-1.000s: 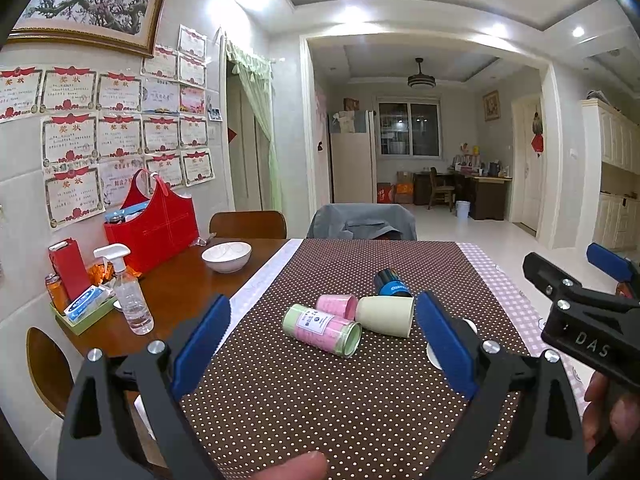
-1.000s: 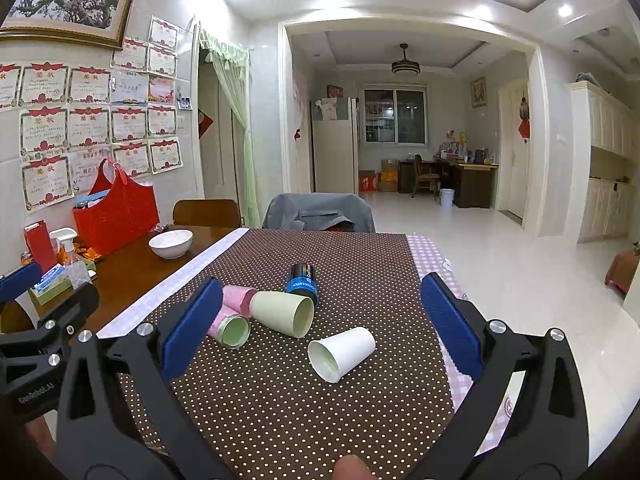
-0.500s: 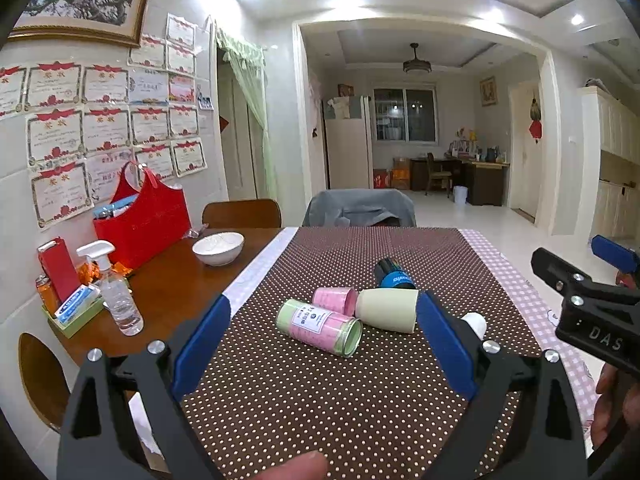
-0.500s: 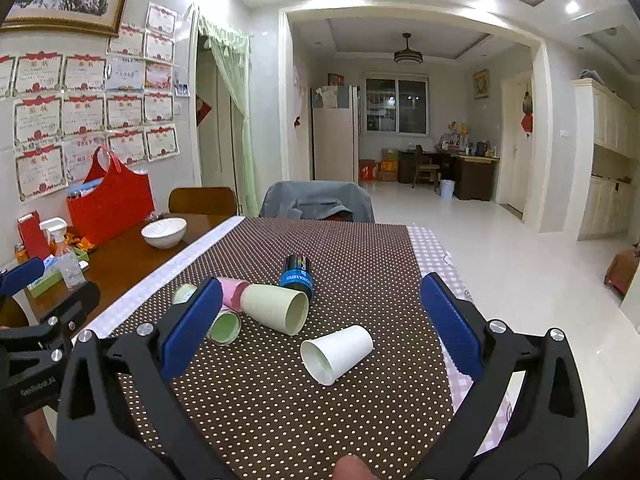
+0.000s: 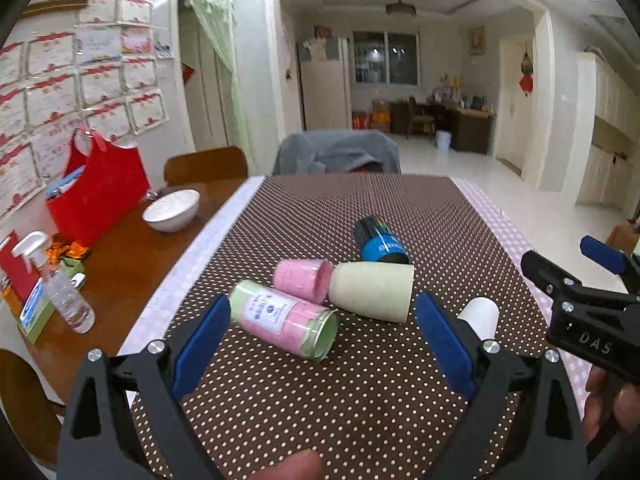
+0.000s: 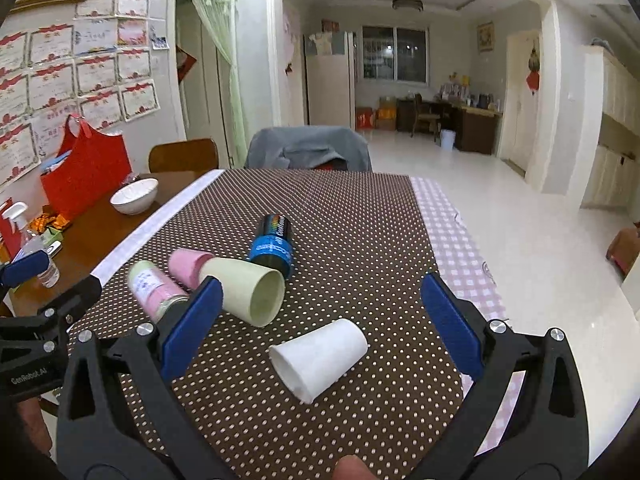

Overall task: Flip cup upside down
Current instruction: 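Reach the left tool to the black-and-blue can and close on it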

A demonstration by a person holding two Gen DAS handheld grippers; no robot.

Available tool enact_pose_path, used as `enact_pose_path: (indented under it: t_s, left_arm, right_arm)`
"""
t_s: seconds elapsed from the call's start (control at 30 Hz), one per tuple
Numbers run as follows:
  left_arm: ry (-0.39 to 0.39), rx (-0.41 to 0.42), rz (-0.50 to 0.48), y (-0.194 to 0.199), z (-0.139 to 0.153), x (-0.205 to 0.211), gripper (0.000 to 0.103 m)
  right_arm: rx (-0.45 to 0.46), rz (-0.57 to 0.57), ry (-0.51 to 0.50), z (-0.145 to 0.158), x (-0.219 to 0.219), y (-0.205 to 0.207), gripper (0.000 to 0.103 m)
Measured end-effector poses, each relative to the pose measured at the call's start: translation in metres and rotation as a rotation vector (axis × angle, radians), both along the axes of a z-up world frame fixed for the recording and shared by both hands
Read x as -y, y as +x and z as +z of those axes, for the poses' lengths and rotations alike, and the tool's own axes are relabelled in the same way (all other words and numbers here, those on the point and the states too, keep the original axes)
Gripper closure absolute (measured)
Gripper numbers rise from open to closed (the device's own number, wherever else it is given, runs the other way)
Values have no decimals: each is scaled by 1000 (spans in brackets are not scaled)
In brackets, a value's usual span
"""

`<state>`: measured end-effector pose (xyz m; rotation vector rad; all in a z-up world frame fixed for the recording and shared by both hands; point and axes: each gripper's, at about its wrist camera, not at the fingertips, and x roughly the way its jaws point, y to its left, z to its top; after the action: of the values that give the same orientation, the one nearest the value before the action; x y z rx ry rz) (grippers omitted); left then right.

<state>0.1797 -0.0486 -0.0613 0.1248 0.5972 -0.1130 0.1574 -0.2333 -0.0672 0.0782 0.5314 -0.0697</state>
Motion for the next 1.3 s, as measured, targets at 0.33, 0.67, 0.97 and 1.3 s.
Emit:
enact_pose_path:
  t_s: [0.33, 0.67, 0.97, 1.3]
  left_arm:
    - [31, -138, -115, 79, -26, 35, 11]
    - [-27, -373, -90, 180, -68, 70, 11]
    - [-32, -488, -81, 241, -98, 95, 11]
    - [-37, -600, -69, 282, -126, 106, 11]
  right_arm:
    - [-93, -36, 20, -25, 32, 52, 6]
    - [-192, -32, 32, -54, 52, 114, 6]
    - [-272, -51, 52, -79, 74, 155, 6]
    - [-313, -35, 43, -90, 84, 186, 6]
